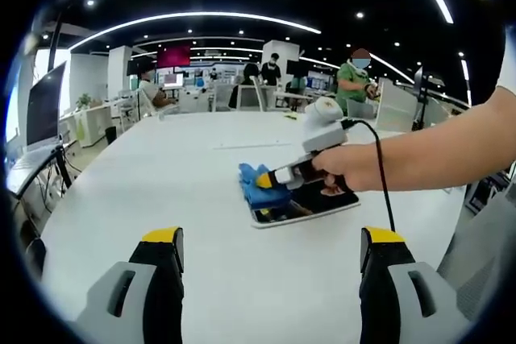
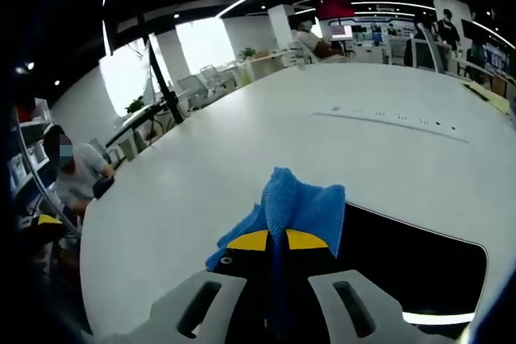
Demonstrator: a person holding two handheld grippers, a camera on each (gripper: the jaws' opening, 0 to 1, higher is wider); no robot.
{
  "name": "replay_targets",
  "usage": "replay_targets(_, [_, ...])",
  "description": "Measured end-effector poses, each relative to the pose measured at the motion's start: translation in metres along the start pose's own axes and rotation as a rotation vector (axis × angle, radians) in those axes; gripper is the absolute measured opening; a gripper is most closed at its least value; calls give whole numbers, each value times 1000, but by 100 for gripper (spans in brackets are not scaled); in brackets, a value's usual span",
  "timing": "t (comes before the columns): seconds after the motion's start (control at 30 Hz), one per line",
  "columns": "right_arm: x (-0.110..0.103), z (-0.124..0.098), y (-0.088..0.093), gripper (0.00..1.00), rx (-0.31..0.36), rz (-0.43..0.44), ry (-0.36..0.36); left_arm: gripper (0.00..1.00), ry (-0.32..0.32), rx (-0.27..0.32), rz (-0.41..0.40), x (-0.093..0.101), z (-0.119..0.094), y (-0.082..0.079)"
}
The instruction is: Wipe the mirror surface with the cleaning cloth until all visible marks leave the cleaned area.
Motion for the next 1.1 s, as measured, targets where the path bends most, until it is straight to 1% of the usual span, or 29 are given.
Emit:
replay_targets(0.33, [2,2,1,1,-3,-3,4,91,3,10,5,1,-2,-3])
replay_targets(0.7, [2,3,0,1,-9,-9,12,91,-2,15,4,1,-6,-3])
replay_targets(1.1, [-9,-2,8,1,-15,-12,-5,91,-5,19,3,0,-7,-1])
Point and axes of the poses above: the point that each gripper's makers call its tool centre point, and the gripper's own axes: z roughly forward along the fingers, x roughly to its right, y roughly out of its underside, the point moved 2 cm from there along -z, roughly backward along the fingers, and after that the axes turned 14 degrees about -x, right-handed, at the moved point
